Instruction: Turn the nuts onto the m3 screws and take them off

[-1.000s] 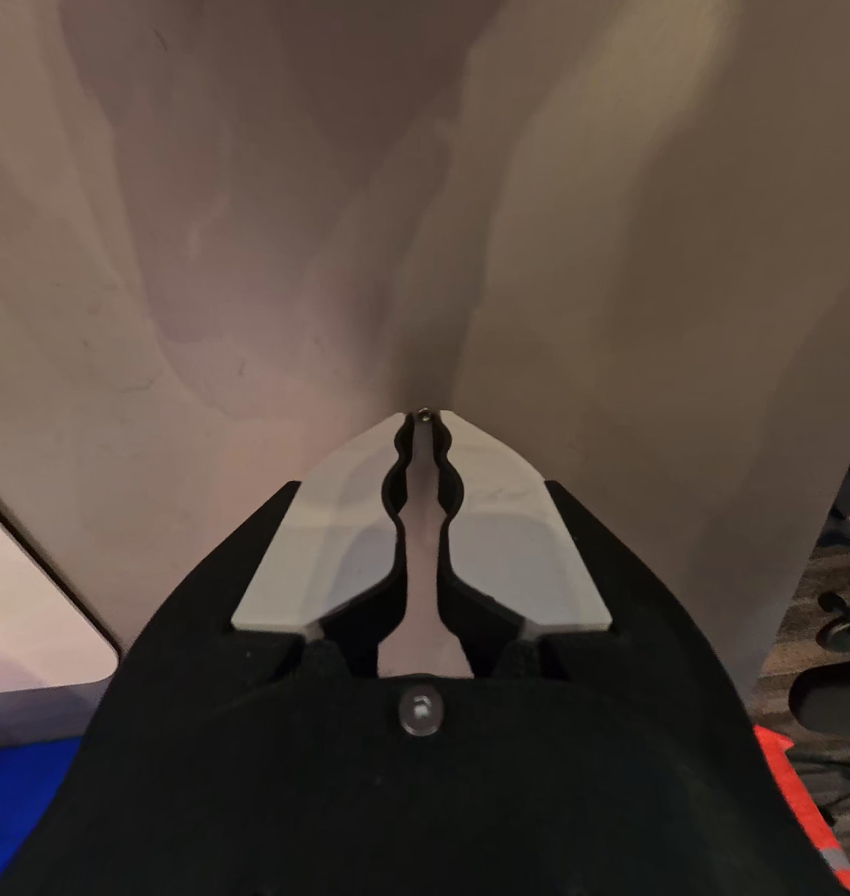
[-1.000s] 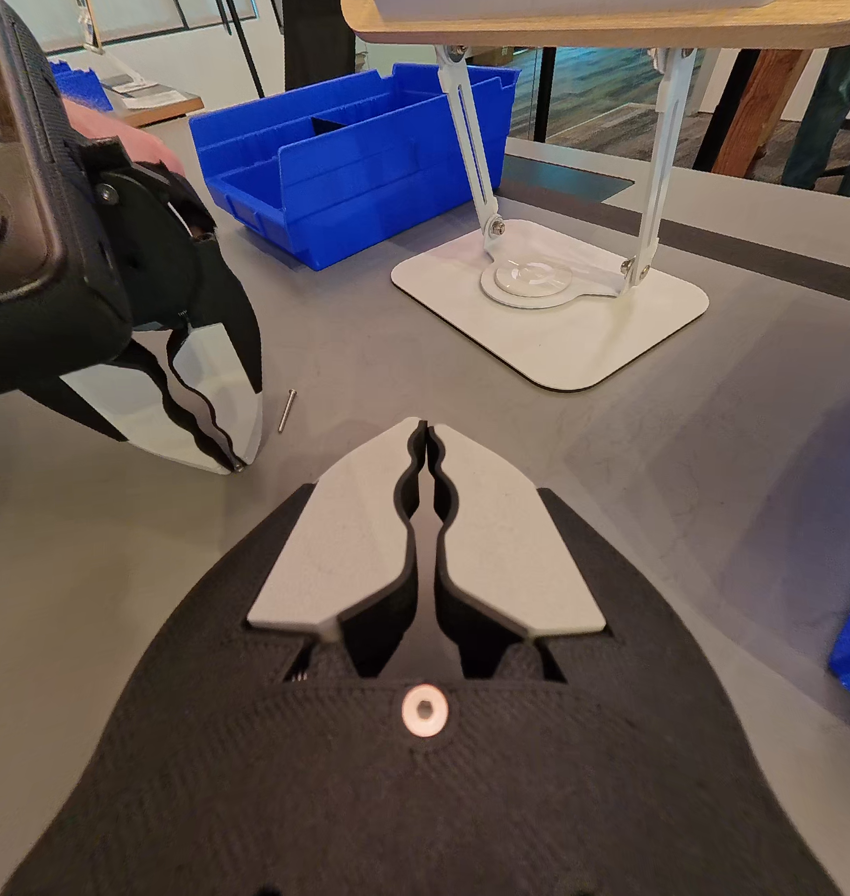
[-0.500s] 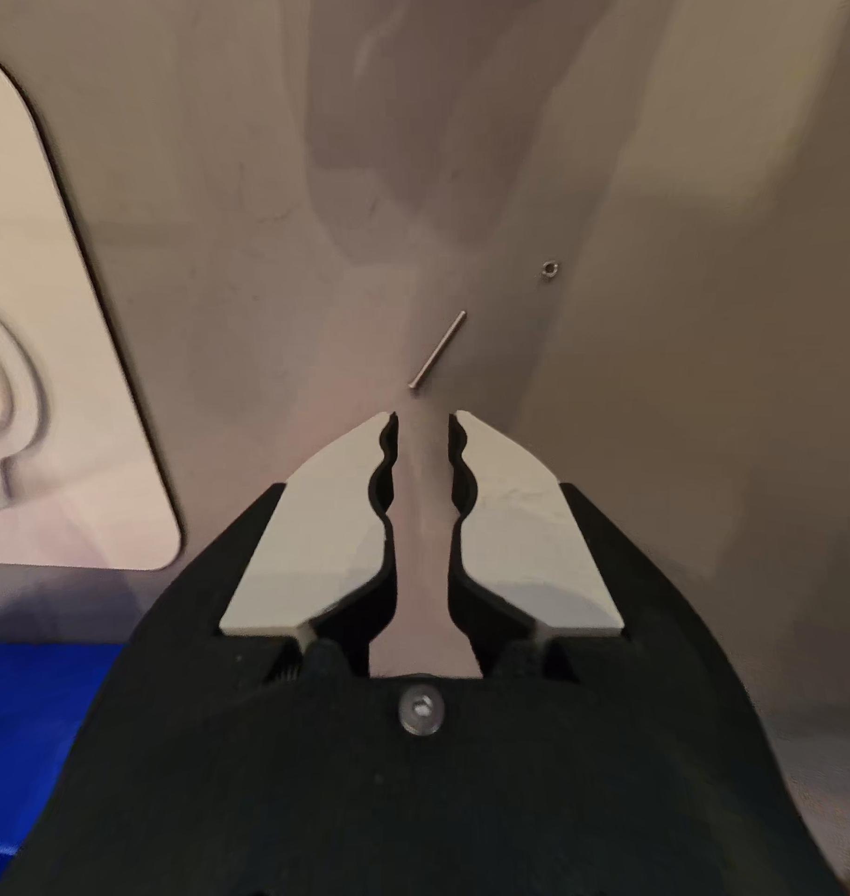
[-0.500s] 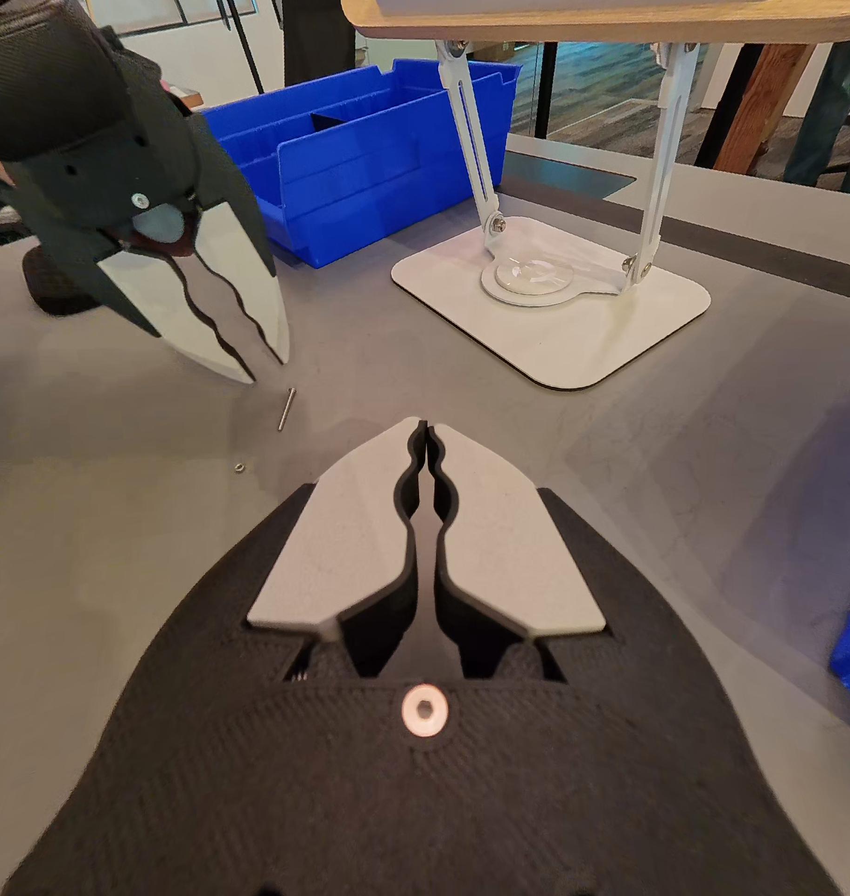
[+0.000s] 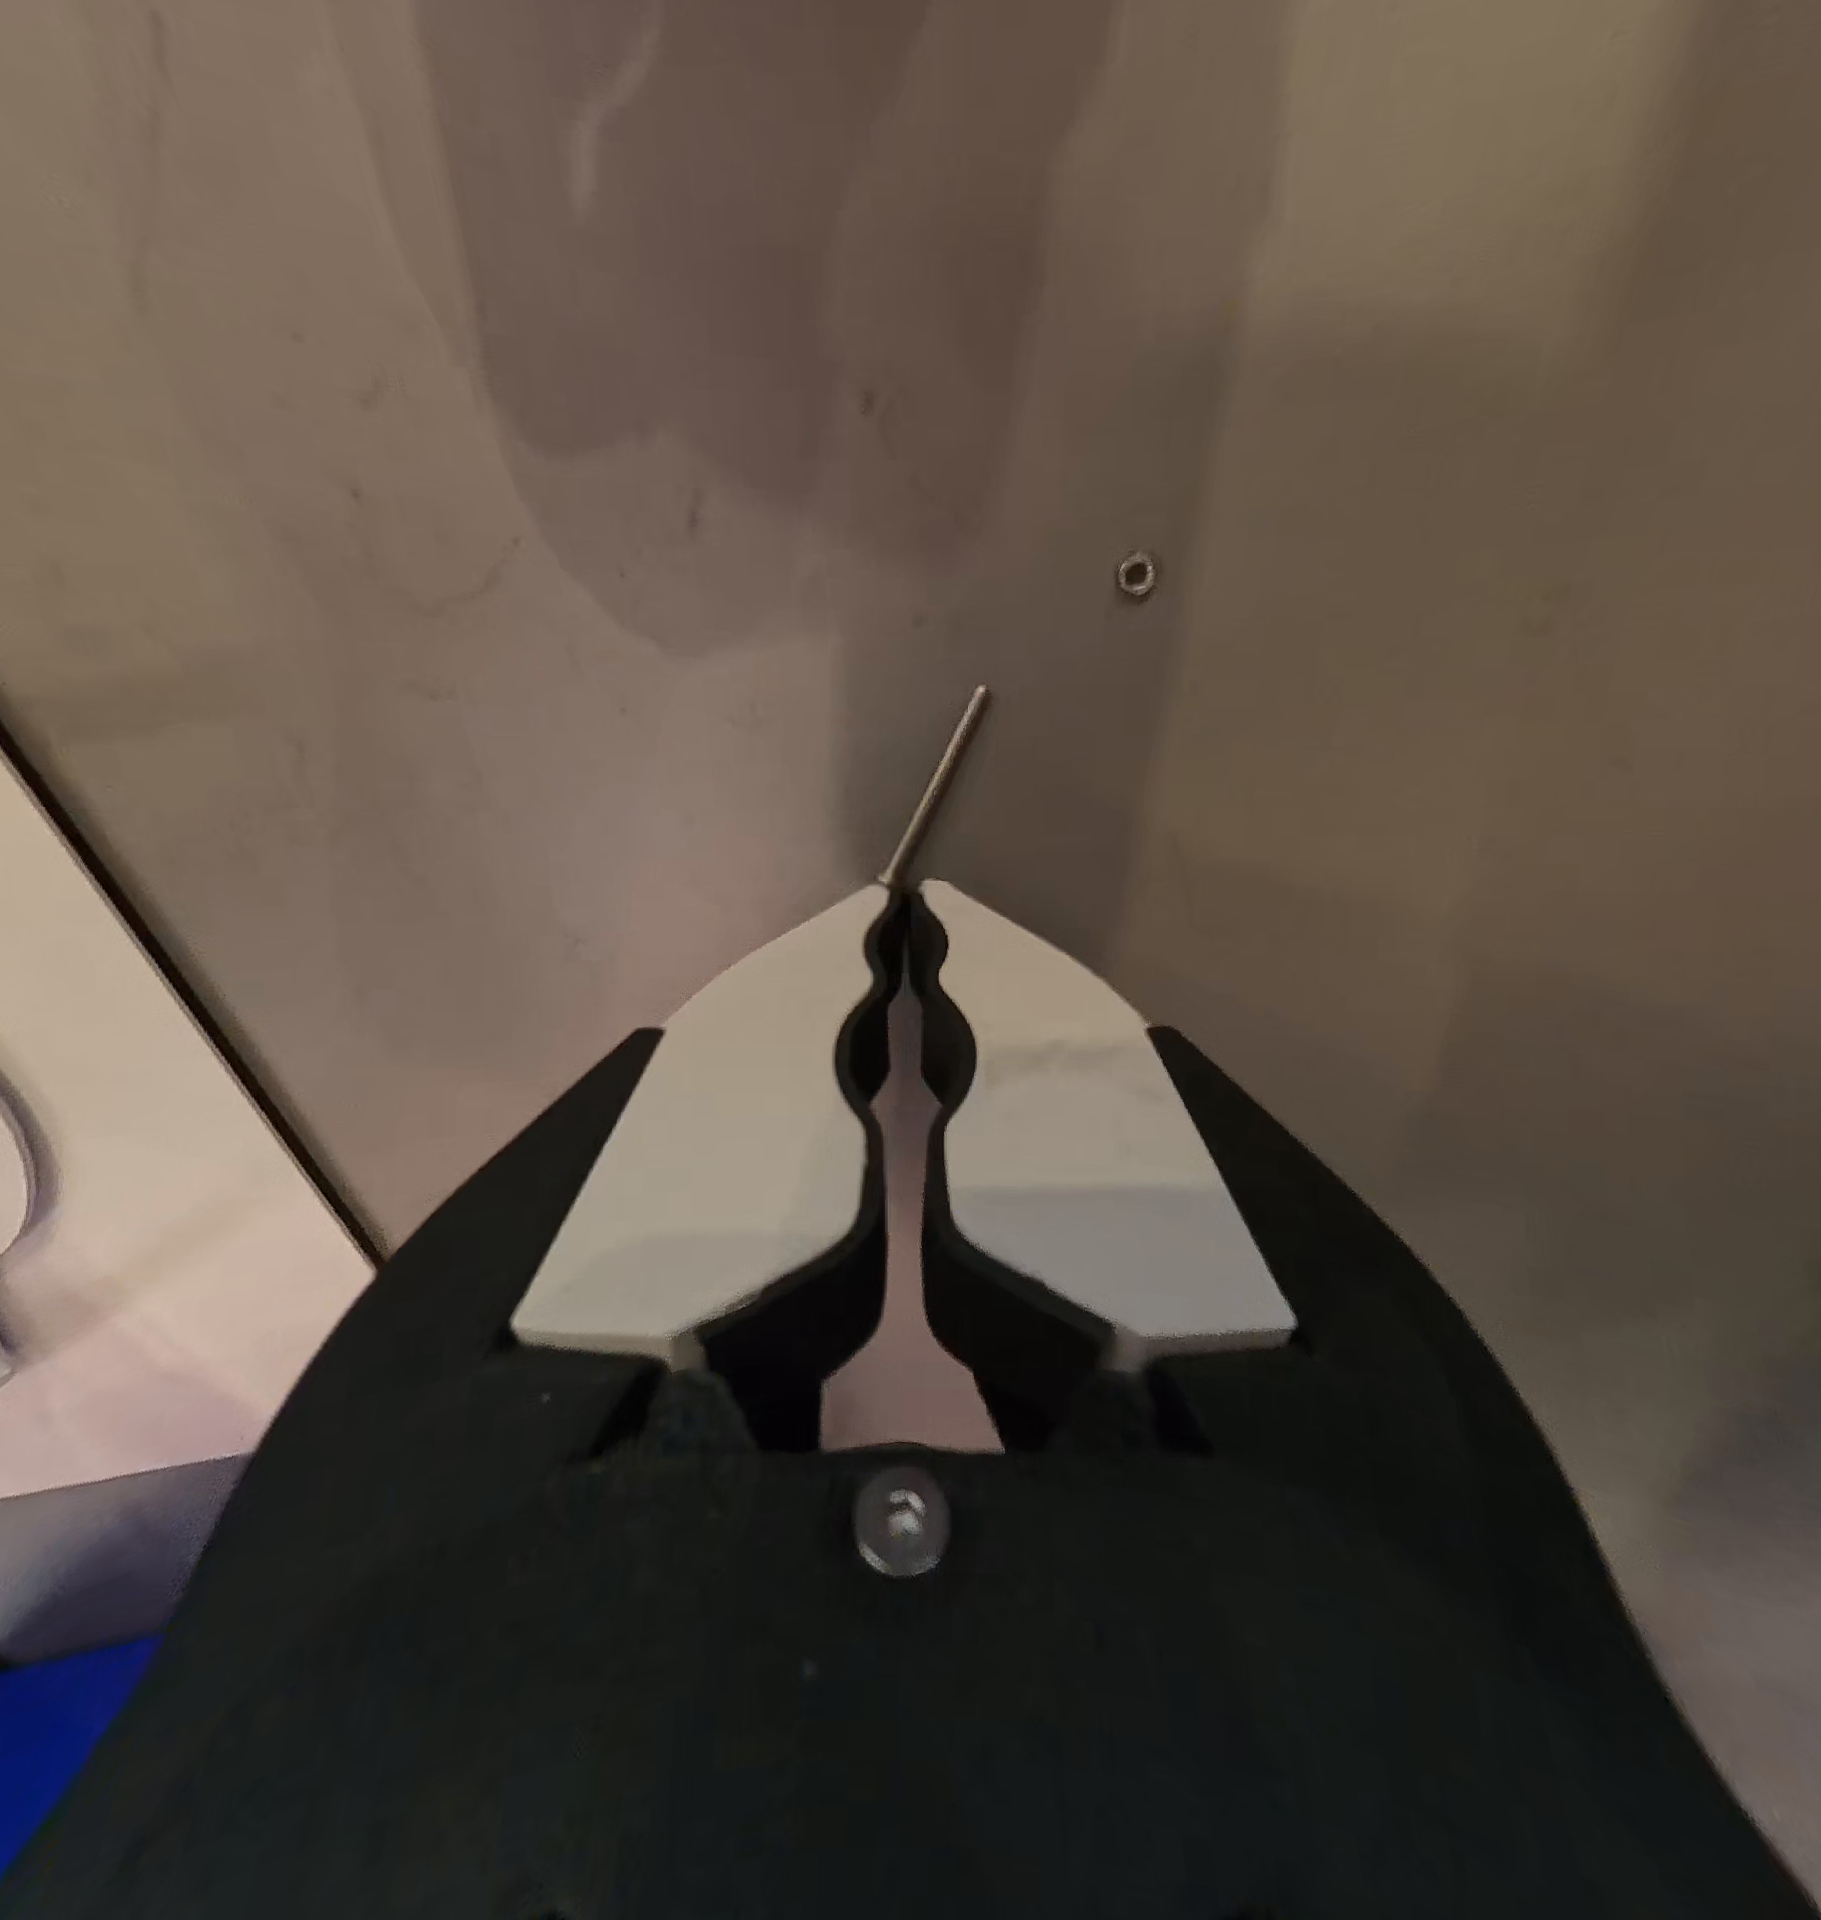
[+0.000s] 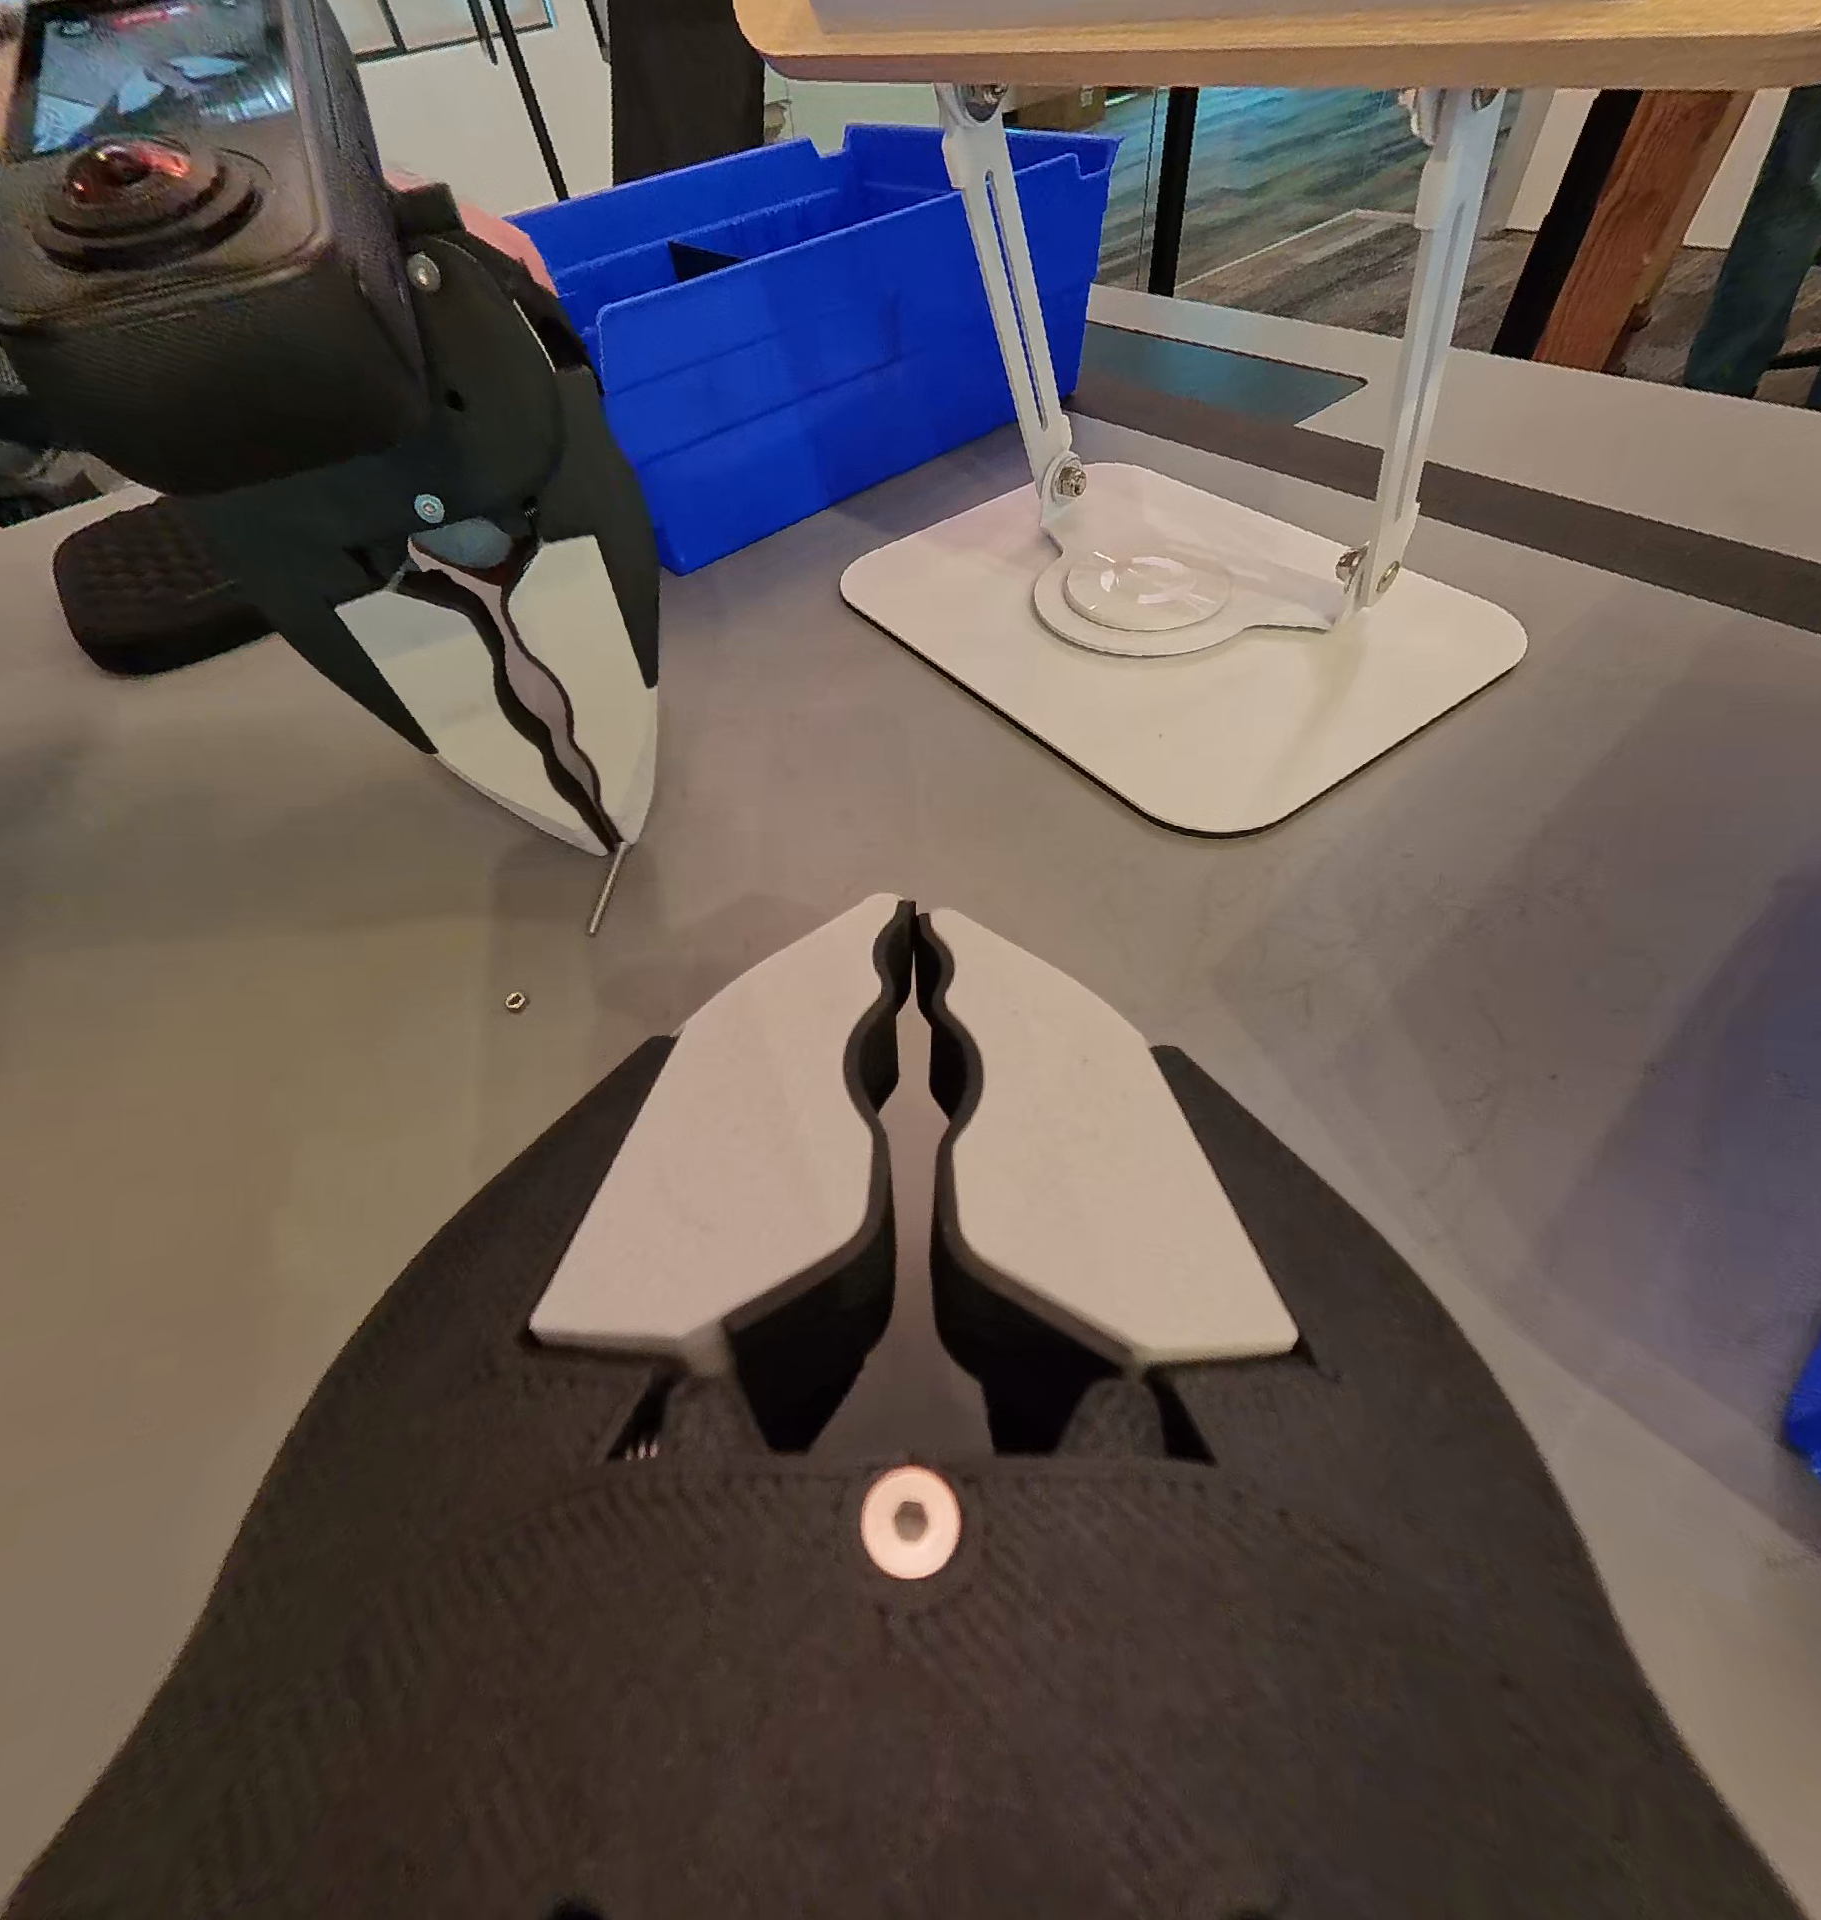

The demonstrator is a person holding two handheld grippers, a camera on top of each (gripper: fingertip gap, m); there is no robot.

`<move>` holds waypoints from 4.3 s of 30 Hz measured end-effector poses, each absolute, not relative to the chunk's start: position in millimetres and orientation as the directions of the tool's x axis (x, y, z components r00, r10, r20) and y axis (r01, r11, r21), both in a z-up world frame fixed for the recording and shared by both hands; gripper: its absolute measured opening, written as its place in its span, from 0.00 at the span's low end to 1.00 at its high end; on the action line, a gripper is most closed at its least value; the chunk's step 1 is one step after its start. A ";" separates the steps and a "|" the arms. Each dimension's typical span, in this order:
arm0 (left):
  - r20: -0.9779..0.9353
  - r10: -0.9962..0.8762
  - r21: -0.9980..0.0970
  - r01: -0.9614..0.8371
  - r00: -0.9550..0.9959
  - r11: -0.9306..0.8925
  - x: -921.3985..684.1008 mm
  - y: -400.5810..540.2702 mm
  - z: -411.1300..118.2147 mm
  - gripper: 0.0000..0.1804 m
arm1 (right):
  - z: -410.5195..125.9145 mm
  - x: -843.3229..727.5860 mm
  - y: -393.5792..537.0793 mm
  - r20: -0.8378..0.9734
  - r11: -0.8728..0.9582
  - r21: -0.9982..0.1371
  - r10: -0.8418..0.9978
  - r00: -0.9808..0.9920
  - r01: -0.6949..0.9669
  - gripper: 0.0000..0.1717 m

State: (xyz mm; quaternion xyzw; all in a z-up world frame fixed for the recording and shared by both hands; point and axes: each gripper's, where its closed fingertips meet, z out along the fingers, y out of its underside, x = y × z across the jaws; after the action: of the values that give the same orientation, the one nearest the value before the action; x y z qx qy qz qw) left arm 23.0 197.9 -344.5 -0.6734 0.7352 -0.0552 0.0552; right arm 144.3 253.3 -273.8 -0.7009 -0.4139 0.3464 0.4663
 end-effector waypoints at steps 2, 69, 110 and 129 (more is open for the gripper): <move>-0.006 -0.996 -0.156 -0.984 -0.089 0.089 24.0 198.0 -344.4 0.00 | -273.8 144.4 253.3 -0.100 -0.222 -0.941 0.903 0.417 0.257 0.00; 0.051 -0.973 -0.969 -0.223 0.227 -0.103 99.7 206.1 -214.2 0.05 | -184.6 61.8 206.9 -0.274 -0.266 -0.961 0.949 -0.154 0.070 0.02; 0.198 -0.917 -0.977 -0.005 0.346 -0.213 22.2 231.1 -227.1 0.02 | -326.2 68.6 158.6 -0.051 0.233 -0.585 0.945 -0.322 0.777 0.13; 0.221 -0.920 -0.974 0.018 0.325 -0.227 18.0 233.0 -228.5 0.02 | -343.1 68.2 162.4 -0.083 0.213 -0.527 0.951 -0.299 0.823 0.03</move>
State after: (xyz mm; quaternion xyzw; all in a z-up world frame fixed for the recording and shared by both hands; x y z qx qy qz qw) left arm 18.0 233.0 -228.5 -0.6342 0.3554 -0.4597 0.5100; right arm 68.2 162.4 -343.1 -0.5773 -0.7678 0.2452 0.1305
